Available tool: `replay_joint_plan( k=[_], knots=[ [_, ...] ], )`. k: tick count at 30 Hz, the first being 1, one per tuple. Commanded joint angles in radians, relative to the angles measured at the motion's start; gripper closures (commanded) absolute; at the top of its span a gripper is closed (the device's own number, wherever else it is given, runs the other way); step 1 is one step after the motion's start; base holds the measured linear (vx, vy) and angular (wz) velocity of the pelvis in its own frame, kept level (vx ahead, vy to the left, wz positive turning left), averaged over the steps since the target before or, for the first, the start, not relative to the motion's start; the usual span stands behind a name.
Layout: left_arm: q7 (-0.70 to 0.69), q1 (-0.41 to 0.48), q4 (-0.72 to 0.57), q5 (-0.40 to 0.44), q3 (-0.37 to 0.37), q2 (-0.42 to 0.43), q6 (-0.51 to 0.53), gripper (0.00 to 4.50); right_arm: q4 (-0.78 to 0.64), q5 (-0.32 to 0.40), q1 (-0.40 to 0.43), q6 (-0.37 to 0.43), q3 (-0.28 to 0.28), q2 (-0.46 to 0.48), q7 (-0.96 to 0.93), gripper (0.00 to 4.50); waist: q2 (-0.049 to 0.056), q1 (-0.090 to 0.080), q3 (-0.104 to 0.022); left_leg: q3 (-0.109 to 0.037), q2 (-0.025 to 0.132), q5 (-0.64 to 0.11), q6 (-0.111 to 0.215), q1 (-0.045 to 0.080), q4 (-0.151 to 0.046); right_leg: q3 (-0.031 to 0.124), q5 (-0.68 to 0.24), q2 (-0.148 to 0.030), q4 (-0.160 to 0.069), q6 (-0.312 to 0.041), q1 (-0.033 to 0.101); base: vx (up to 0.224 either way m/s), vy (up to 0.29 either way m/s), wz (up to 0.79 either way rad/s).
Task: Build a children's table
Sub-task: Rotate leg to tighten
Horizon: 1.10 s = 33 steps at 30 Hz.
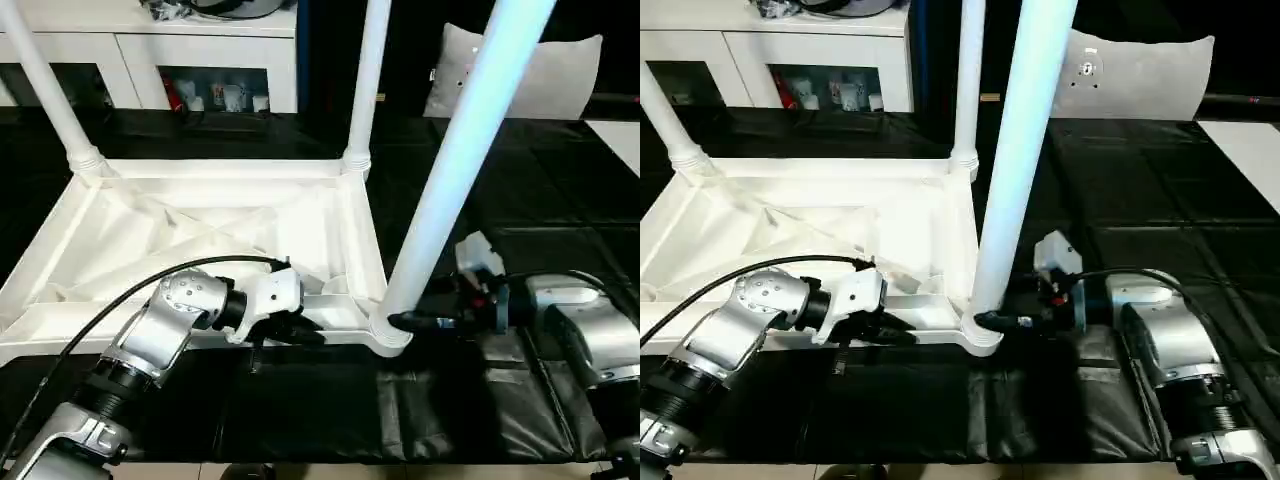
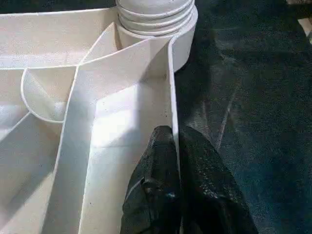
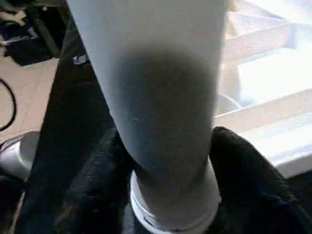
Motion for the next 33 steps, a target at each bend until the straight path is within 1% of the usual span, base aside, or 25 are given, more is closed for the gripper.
replay_joint_plan(
  k=[1,7,9,10,11,12,13,14,15,16,17,18,19,20,21,22,23,24,25,26,27,29,30,32,33],
  knots=[
    [-0.034,0.001,-0.006,-0.014,-0.033,-0.008,-0.02,4.5,0.004,0.006,-0.001,-0.005,0.002,-0.01,0.011,2.33,-0.014,-0.001,-0.057,-0.015,0.06,-0.149,0.086,0.015,-0.064,0.04,-0.116,-0.072,-0.067,-0.264,0.039,0.0,0.0,0.0],
    [-0.017,0.005,-0.01,-0.017,-0.026,-0.013,-0.01,4.5,-0.017,0.03,0.014,0.021,-0.002,0.0,0.012,2.52,-0.017,-0.001,-0.058,-0.015,0.059,-0.138,0.091,0.014,-0.063,0.04,-0.101,-0.071,-0.065,-0.265,0.04,0.0,0.0,0.0],
    [-0.008,0.006,-0.012,-0.017,-0.023,-0.017,-0.003,4.5,-0.029,0.041,0.022,0.03,-0.004,0.005,0.005,2.54,-0.016,0.001,-0.059,-0.015,0.06,-0.134,0.092,0.015,-0.062,0.04,-0.102,-0.071,-0.065,-0.264,0.04,0.0,0.0,0.0],
    [0.014,0.008,-0.016,-0.018,-0.015,-0.027,0.011,4.5,-0.051,0.061,0.036,0.059,-0.014,0.023,-0.022,2.55,-0.014,0.001,-0.059,-0.015,0.06,-0.134,0.092,0.015,-0.063,0.04,-0.1,-0.071,-0.066,-0.263,0.04,0.0,0.0,0.0],
    [0.017,0.008,-0.017,-0.018,-0.014,-0.028,0.013,4.5,-0.053,0.062,0.036,0.061,-0.015,0.024,-0.026,2.55,-0.015,0.001,-0.059,-0.014,0.06,-0.136,0.092,0.015,-0.063,0.04,-0.1,-0.071,-0.066,-0.265,0.04,0.0,0.0,0.0],
    [0.069,0.008,-0.031,-0.02,0.0,-0.058,0.054,4.5,-0.074,0.059,0.047,0.098,-0.024,0.065,-0.108,2.55,-0.015,0.0,-0.058,-0.014,0.06,-0.138,0.088,0.014,-0.063,0.04,-0.103,-0.071,-0.066,-0.264,0.04,0.0,0.0,0.0],
    [0.098,0.007,-0.04,-0.019,0.005,-0.074,0.083,4.5,-0.075,0.046,0.047,0.109,-0.027,0.088,-0.16,2.55,-0.011,-0.001,-0.054,-0.017,0.058,-0.152,0.079,0.014,-0.066,0.04,-0.131,-0.071,-0.069,-0.258,0.038,0.0,0.0,0.0],
    [0.101,0.007,-0.041,-0.019,0.005,-0.075,0.086,4.5,-0.075,0.044,0.047,0.111,-0.027,0.09,-0.166,2.55,-0.012,-0.004,-0.053,-0.016,0.058,-0.167,0.071,0.015,-0.069,0.041,-0.155,-0.071,-0.072,-0.254,0.036,0.0,0.0,0.0],
    [0.131,0.004,-0.052,-0.018,0.009,-0.096,0.12,4.5,-0.071,0.029,0.042,0.125,-0.032,0.12,-0.229,2.55,-0.014,-0.006,-0.051,-0.017,0.057,-0.181,0.063,0.016,-0.07,0.04,-0.186,-0.071,-0.075,-0.25,0.036,0.0,0.0,0.0],
    [0.163,-0.001,-0.061,-0.015,0.013,-0.117,0.157,4.5,-0.061,0.013,0.033,0.138,-0.039,0.151,-0.294,2.55,-0.014,-0.012,-0.049,-0.019,0.056,-0.214,0.035,0.017,-0.074,0.042,-0.27,-0.074,-0.082,-0.227,0.036,0.0,0.0,0.0],
    [0.196,-0.006,-0.065,-0.014,0.019,-0.141,0.181,4.5,-0.05,0.001,0.02,0.16,-0.05,0.187,-0.367,2.55,-0.014,-0.013,-0.048,-0.021,0.056,-0.224,0.028,0.019,-0.076,0.042,-0.294,-0.075,-0.086,-0.22,0.034,0.0,0.0,0.0],
    [0.2,-0.007,-0.065,-0.013,0.019,-0.144,0.185,4.5,-0.049,0.0,0.019,0.163,-0.051,0.191,-0.374,2.55,-0.014,-0.021,-0.046,-0.024,0.055,-0.239,0.014,0.016,-0.08,0.041,-0.328,-0.075,-0.088,-0.205,0.035,0.0,0.0,0.0],
    [0.23,-0.012,-0.067,-0.012,0.025,-0.166,0.21,4.5,-0.041,-0.01,0.008,0.183,-0.059,0.219,-0.434,2.55,-0.015,-0.027,-0.046,-0.025,0.055,-0.24,0.006,0.015,-0.082,0.041,-0.331,-0.073,-0.087,-0.199,0.036,0.0,0.0,0.0],
    [0.295,-0.03,-0.061,0.005,0.029,-0.212,0.245,4.5,-0.029,-0.032,-0.014,0.23,-0.067,0.282,-0.553,2.55,-0.012,-0.035,-0.048,-0.027,0.054,-0.236,0.0,0.014,-0.082,0.042,-0.322,-0.073,-0.086,-0.195,0.037,0.0,0.0,0.0],
    [0.348,-0.046,-0.052,0.017,0.036,-0.249,0.275,4.5,-0.02,-0.056,-0.028,0.247,-0.06,0.316,-0.618,2.55,-0.01,-0.043,-0.048,-0.026,0.052,-0.239,-0.007,0.015,-0.082,0.042,-0.304,-0.07,-0.087,-0.196,0.032,0.0,0.0,0.0],
    [0.348,-0.046,-0.052,0.017,0.036,-0.249,0.275,4.5,-0.02,-0.056,-0.028,0.247,-0.06,0.316,-0.618,2.55,-0.012,-0.048,-0.048,-0.026,0.051,-0.24,-0.01,0.016,-0.082,0.042,-0.302,-0.07,-0.087,-0.196,0.033,0.0,0.0,0.0],
    [0.433,-0.072,-0.031,0.034,0.047,-0.305,0.315,4.5,0.001,-0.07,-0.053,0.282,-0.066,0.373,-0.708,2.55,-0.012,-0.054,-0.05,-0.024,0.049,-0.235,-0.009,0.016,-0.079,0.043,-0.297,-0.069,-0.088,-0.198,0.034,0.0,0.0,0.0],
    [0.445,-0.076,-0.027,0.037,0.048,-0.313,0.32,4.5,0.007,-0.071,-0.058,0.287,-0.071,0.382,-0.724,2.55,-0.012,-0.056,-0.049,-0.024,0.048,-0.232,-0.008,0.017,-0.078,0.044,-0.296,-0.069,-0.089,-0.2,0.032,0.0,0.0,0.0],
    [0.499,-0.093,-0.011,0.049,0.05,-0.351,0.343,4.5,0.044,-0.073,-0.085,0.303,-0.099,0.426,-0.809,2.55,-0.01,-0.056,-0.054,-0.023,0.047,-0.219,-0.004,0.018,-0.075,0.045,-0.28,-0.072,-0.089,-0.203,0.034,0.0,0.0,0.0],
    [0.516,-0.099,-0.006,0.053,0.05,-0.365,0.351,4.5,0.06,-0.075,-0.095,0.305,-0.11,0.442,-0.842,2.55,-0.012,-0.057,-0.055,-0.023,0.047,-0.201,0.001,0.016,-0.073,0.044,-0.254,-0.071,-0.089,-0.205,0.036,0.0,0.0,0.0],
    [0.538,-0.107,0.007,0.064,0.046,-0.383,0.353,4.5,0.079,-0.096,-0.104,0.279,-0.104,0.449,-0.86,2.55,-0.013,-0.055,-0.058,-0.022,0.046,-0.172,0.012,0.013,-0.071,0.044,-0.203,-0.07,-0.085,-0.208,0.04,0.0,0.0,0.0],
    [0.551,-0.111,0.015,0.072,0.043,-0.393,0.354,4.5,0.089,-0.111,-0.108,0.262,-0.097,0.452,-0.868,2.55,-0.012,-0.053,-0.06,-0.02,0.046,-0.142,0.026,0.012,-0.068,0.043,-0.139,-0.069,-0.08,-0.217,0.043,0.0,0.0,0.0],
    [0.57,-0.118,0.025,0.096,0.033,-0.405,0.353,4.5,0.077,-0.119,-0.103,0.24,-0.088,0.459,-0.852,1.85,-0.012,-0.051,-0.064,-0.018,0.045,-0.109,0.049,0.011,-0.064,0.042,-0.065,-0.067,-0.074,-0.23,0.045,0.0,0.0,0.0],
    [0.571,-0.117,0.021,0.103,0.034,-0.405,0.358,4.5,0.046,-0.113,-0.088,0.235,-0.084,0.453,-0.828,1.85,-0.009,-0.047,-0.065,-0.018,0.046,-0.095,0.064,0.011,-0.064,0.041,-0.038,-0.068,-0.071,-0.24,0.049,0.0,0.0,0.0],
    [0.566,-0.114,0.018,0.101,0.037,-0.399,0.357,4.5,0.034,-0.115,-0.08,0.231,-0.08,0.441,-0.814,1.72,-0.01,-0.045,-0.063,-0.018,0.048,-0.1,0.069,0.013,-0.065,0.04,-0.04,-0.067,-0.073,-0.241,0.047,0.0,0.0,0.0]
  ],
)
